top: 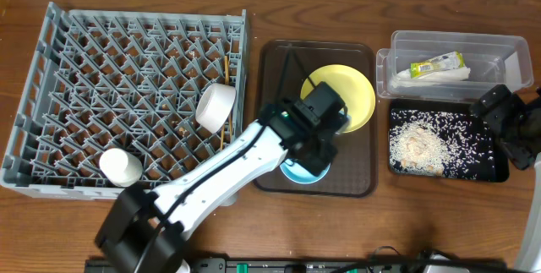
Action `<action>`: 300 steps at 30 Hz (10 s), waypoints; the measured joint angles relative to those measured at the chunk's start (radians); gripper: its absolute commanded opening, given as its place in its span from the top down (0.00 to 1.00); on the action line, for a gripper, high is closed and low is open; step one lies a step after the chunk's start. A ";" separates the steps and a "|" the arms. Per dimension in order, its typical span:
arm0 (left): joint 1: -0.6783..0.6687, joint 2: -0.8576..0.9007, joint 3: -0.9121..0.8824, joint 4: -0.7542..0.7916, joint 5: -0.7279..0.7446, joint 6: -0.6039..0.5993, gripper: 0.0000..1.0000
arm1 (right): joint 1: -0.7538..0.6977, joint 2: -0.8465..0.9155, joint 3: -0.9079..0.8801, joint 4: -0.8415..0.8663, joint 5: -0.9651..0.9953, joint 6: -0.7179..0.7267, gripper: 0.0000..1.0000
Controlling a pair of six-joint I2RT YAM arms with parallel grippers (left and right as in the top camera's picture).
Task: Sort waste into correct bins and load items into the dishwasher
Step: 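Move the blue bowl into the dish rack and release it, then reach to the yellow plate and grip its edge with the left gripper, then lift the yellow plate and carry it over the dish rack, then lower the yellow plate upright into the rack slots and release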
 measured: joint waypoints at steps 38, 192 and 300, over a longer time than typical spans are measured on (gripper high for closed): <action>0.105 -0.141 -0.002 0.060 -0.491 -0.061 0.92 | 0.000 0.000 0.000 0.000 0.000 0.000 0.01; 0.212 -0.138 0.024 0.233 -0.483 -0.059 0.92 | 0.000 0.000 -0.002 0.000 -0.003 0.000 0.01; 0.504 -0.196 0.003 0.218 -1.162 0.495 0.93 | 0.000 0.000 -0.002 0.000 -0.003 0.000 0.01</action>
